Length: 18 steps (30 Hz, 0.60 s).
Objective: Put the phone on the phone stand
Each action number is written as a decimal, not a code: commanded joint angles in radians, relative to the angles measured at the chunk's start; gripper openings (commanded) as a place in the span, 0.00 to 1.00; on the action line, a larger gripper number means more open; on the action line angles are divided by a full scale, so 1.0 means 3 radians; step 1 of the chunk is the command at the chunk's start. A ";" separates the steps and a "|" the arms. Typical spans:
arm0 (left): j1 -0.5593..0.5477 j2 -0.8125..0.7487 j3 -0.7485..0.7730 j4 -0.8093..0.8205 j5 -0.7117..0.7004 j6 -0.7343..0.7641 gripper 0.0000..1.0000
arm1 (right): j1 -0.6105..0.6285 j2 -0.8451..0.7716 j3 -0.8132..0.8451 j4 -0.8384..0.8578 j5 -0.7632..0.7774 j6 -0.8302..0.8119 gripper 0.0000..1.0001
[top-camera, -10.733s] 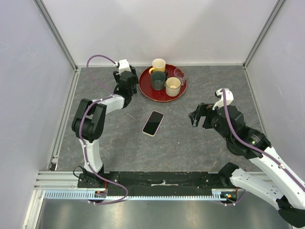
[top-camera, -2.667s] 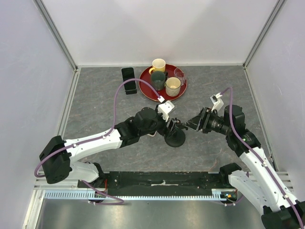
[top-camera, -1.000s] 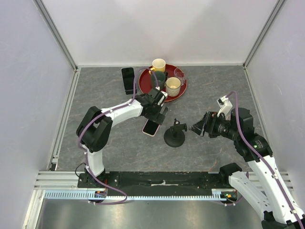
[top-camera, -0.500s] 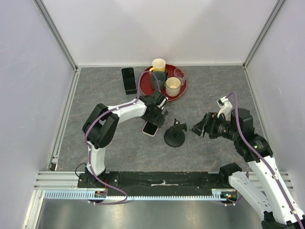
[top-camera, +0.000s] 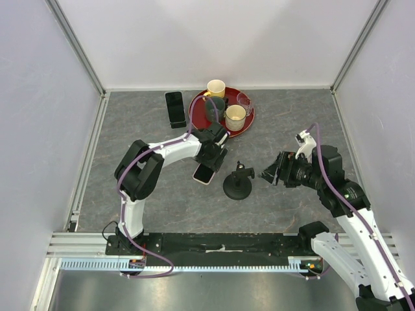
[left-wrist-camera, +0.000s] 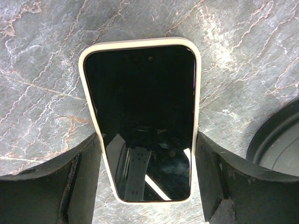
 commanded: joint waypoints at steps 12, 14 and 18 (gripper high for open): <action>0.0207 -0.1348 -0.0568 0.0513 -0.0192 -0.0151 0.02 | 0.0004 0.0324 0.0556 -0.0172 0.0580 -0.0225 0.86; 0.0238 -0.1731 -0.0706 0.0795 -0.0244 -0.0213 0.02 | 0.0004 0.0411 0.0678 -0.0157 0.0688 -0.0256 0.84; 0.0279 -0.2522 -0.1262 0.1484 -0.0305 -0.0274 0.02 | 0.0100 0.0610 0.0960 -0.0004 0.0718 -0.0276 0.84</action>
